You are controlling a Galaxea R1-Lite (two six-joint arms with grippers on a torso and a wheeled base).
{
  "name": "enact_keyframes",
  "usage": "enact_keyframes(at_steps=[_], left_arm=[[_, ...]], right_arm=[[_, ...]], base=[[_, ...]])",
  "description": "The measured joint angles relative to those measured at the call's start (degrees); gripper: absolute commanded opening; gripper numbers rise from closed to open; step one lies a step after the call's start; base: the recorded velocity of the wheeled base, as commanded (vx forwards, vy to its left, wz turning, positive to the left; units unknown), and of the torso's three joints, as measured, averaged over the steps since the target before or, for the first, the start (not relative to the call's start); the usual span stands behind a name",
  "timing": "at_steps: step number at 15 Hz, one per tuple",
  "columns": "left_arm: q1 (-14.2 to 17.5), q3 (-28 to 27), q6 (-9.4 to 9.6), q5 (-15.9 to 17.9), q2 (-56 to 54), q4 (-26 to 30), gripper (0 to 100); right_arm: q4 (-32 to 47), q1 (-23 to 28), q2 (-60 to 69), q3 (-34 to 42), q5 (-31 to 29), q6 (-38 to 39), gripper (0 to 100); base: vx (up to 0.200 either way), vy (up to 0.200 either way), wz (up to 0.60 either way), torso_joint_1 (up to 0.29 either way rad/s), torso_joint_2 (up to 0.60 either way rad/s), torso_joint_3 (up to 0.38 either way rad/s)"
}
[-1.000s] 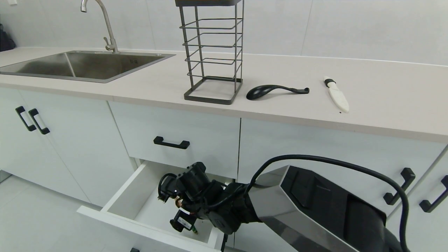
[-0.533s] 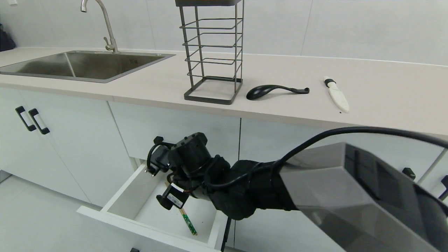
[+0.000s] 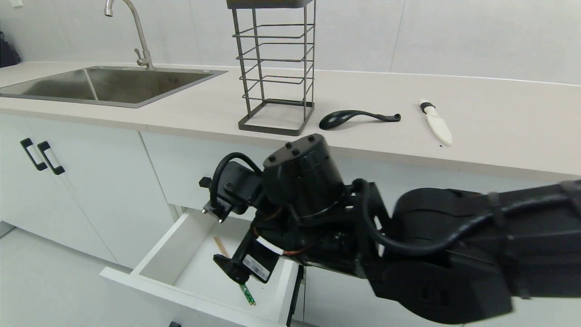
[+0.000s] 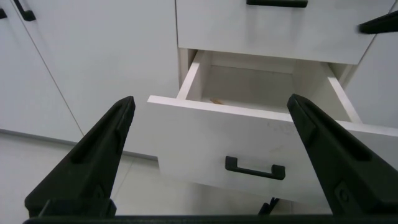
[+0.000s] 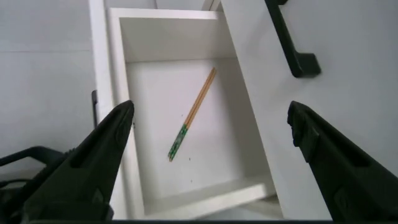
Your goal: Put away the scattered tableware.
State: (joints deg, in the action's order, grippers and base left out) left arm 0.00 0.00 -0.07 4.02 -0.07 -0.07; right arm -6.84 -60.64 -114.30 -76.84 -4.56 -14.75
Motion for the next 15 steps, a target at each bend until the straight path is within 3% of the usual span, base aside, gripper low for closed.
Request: enact_keyframes(at_steps=[10, 15], left_arm=[[0.00, 0.00, 0.00, 0.00, 0.00, 0.02, 100], [0.00, 0.00, 0.00, 0.02, 0.00, 0.00, 100]], right_arm=[[-6.66, -0.06, 32.55, 34.50, -0.85, 2.74, 100], [-6.97, 1.57, 51.04, 47.93, -1.02, 5.36, 100]], base=[[0.000, 0.000, 0.00, 0.000, 0.00, 0.000], [0.000, 0.000, 0.00, 0.000, 0.00, 0.000]])
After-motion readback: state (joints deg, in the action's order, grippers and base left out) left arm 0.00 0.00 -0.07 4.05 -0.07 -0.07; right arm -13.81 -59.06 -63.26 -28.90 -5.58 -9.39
